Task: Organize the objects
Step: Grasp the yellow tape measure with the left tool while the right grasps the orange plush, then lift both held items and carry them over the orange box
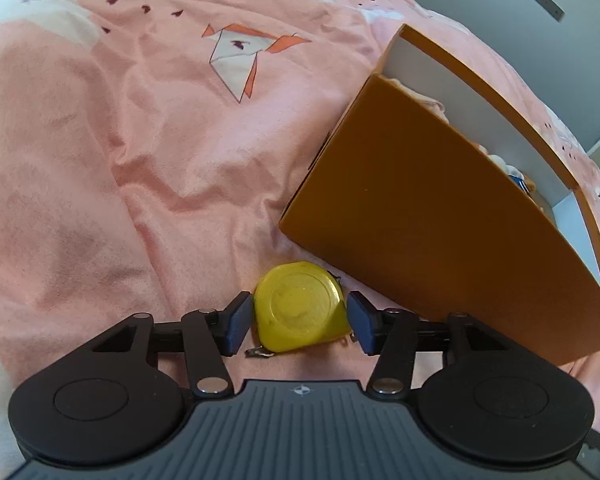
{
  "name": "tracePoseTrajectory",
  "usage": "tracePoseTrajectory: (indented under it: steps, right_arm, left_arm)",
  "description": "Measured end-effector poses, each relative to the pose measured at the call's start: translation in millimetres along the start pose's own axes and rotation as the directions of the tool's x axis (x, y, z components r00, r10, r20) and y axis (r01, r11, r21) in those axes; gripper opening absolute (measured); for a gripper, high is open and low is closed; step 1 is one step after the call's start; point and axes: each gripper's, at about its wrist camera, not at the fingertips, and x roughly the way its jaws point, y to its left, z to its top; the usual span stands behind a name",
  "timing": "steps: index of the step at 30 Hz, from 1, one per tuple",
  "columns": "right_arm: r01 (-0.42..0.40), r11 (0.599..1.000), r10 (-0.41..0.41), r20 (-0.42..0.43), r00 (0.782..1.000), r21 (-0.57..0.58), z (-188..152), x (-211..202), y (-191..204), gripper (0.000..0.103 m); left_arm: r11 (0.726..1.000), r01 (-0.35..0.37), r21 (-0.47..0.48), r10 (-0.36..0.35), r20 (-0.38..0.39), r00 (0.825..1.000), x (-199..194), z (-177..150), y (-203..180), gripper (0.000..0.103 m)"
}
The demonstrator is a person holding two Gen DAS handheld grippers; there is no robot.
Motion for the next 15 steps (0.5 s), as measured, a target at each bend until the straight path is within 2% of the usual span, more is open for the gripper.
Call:
tracePoseTrajectory:
  steps: [4, 9, 13, 15]
  right_arm:
    - [-0.006, 1.0, 0.006, -0.007, 1.0, 0.005, -0.4, 2.2, -1.8, 0.043]
    - [-0.014, 1.0, 0.014, -0.016, 1.0, 0.016, -1.5, 7.7, -4.5, 0.043]
    - [-0.013, 1.0, 0.014, -0.014, 1.0, 0.014, -2.0, 9.5, -3.3, 0.043]
    - [-0.01, 1.0, 0.01, -0.009, 1.0, 0.005, -1.8, 8.5, -1.3, 0.043]
  left_arm:
    - [1.0, -0.004, -0.004, 0.004, -0.016, 1.0, 7.6, -2.5, 0.3, 0.072]
    - [1.0, -0.003, -0.002, 0.003, -0.025, 1.0, 10.5, -3.6, 0.3, 0.072]
    - [0.999, 0.005, 0.033, -0.004, -0.023, 1.0, 9.6, -5.5, -2.5, 0.066]
    - [0.999, 0.005, 0.049, -0.003, -0.023, 1.0, 8.1, -6.2, -3.7, 0.065]
